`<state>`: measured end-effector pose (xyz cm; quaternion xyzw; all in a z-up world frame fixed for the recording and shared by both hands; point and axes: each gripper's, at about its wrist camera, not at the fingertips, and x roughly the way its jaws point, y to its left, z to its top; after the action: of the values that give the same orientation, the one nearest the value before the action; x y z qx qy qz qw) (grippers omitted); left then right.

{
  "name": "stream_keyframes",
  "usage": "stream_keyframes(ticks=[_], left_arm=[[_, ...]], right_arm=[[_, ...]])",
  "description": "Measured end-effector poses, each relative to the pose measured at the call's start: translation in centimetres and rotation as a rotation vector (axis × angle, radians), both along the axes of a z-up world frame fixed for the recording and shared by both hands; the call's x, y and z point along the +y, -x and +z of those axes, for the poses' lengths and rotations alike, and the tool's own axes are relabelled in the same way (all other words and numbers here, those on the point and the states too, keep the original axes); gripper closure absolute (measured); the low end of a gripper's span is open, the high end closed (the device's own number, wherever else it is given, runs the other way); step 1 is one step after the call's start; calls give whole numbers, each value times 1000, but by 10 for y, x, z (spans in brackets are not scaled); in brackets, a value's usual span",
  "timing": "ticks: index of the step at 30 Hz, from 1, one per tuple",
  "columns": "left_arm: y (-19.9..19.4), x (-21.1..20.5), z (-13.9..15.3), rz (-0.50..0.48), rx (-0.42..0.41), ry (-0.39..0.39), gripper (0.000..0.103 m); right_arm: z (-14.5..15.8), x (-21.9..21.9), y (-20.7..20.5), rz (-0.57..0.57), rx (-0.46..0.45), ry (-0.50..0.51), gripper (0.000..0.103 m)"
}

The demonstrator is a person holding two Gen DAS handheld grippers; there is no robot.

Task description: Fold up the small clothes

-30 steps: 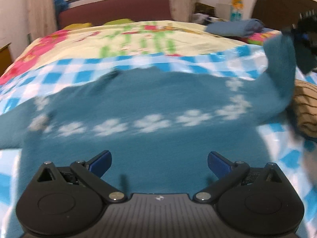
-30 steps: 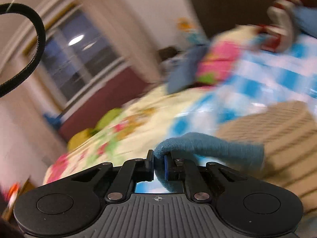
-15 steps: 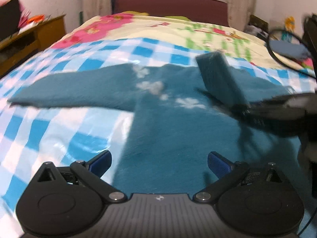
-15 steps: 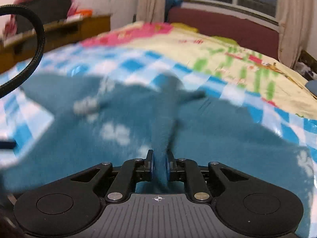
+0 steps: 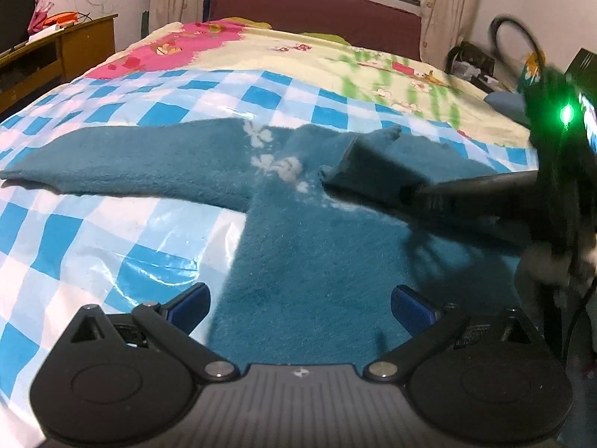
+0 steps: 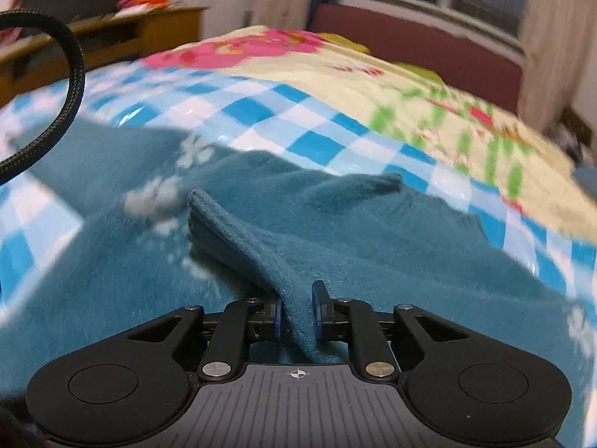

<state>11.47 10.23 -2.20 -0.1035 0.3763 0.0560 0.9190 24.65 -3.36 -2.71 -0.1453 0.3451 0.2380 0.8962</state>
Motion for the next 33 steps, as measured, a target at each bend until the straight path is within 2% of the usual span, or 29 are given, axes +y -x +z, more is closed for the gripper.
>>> stream_keyframes(ticks=[2,4,6,8,12,14,21,24,28,33], left_arm=[[0,0,1,3,-6,3,0],[0,2,1,11,-7,7,0],[1,3,2,16,-5,7,0],[2,5,3,20,-2,3,0],[5,10,4,23,-1,-2,0],[5,13,4,25,-3,-6,0],[1,15,5,38,17,-39,0],[1,16,4,44,36,-48,0],[4,22,4,53,41,-32,0],[9,33,7,74,32,-10,0]], right_arm=[[12,-9,-9,-87,14,-99,91],[26,-15,-14,-149,-23,-177,91],[32,-10,-19,-160,-47,-205,91],[27,3,-22,-135,-41,-184,91],[-6,28,-24,-62,65,-80,85],[-12,29,-16,-48,50,-61,83],[7,23,-4,5,45,-135,69],[-6,30,-6,4,112,-93,69],[5,28,4,2,94,-116,69],[37,44,17,73,40,-135,69]])
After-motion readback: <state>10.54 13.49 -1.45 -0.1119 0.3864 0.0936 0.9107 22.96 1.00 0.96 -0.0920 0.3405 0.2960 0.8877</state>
